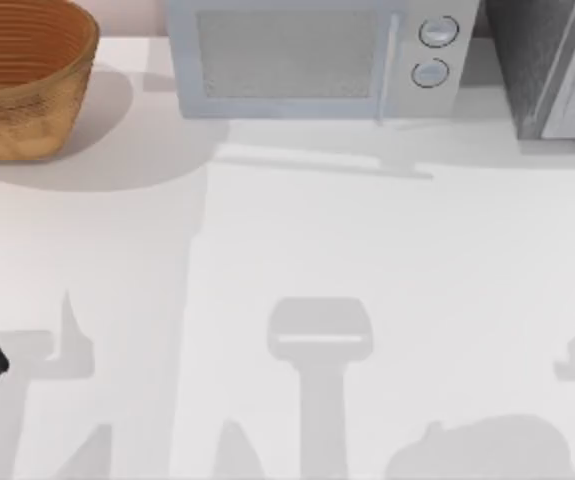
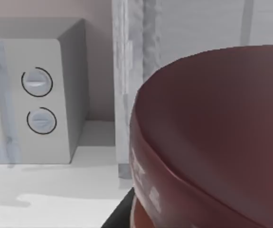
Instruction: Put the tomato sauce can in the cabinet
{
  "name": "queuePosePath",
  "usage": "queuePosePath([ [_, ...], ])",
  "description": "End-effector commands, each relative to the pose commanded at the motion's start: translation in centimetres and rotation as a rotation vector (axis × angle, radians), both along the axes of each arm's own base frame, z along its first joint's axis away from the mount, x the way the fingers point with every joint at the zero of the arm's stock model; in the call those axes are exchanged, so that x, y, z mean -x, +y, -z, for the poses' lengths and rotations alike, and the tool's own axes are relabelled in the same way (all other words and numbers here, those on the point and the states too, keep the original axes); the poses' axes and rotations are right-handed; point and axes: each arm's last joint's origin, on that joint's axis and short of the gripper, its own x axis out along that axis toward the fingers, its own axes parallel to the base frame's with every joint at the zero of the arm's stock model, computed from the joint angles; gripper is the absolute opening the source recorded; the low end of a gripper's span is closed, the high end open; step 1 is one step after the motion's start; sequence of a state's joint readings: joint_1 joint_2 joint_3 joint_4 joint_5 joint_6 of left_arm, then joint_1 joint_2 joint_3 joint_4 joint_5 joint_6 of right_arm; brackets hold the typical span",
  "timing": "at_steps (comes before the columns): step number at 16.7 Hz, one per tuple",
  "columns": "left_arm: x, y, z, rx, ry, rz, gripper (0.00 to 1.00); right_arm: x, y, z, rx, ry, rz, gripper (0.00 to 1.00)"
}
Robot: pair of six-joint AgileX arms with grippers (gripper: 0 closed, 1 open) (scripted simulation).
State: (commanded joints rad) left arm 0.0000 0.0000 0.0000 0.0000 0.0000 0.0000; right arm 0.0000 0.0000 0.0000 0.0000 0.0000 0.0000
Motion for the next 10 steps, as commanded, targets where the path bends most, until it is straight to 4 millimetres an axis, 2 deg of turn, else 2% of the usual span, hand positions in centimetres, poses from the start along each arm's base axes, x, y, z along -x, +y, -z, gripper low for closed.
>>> queuePosePath([
  [6, 0.0, 0.0, 0.0, 0.000, 0.000, 0.000, 1.00, 0.0, 0.1, -0.3, -0.002, 0.003, -0.008, 0.00],
  [8, 0.0, 0.0, 0.0, 0.000, 0.000, 0.000, 1.00, 0.0, 0.2, -1.5, -0.008, 0.012, -0.016, 0.00],
  [10, 0.0, 0.0, 0.0, 0.000, 0.000, 0.000, 1.00, -0.1, 0.3, -3.8, -0.015, 0.023, -0.022, 0.00],
])
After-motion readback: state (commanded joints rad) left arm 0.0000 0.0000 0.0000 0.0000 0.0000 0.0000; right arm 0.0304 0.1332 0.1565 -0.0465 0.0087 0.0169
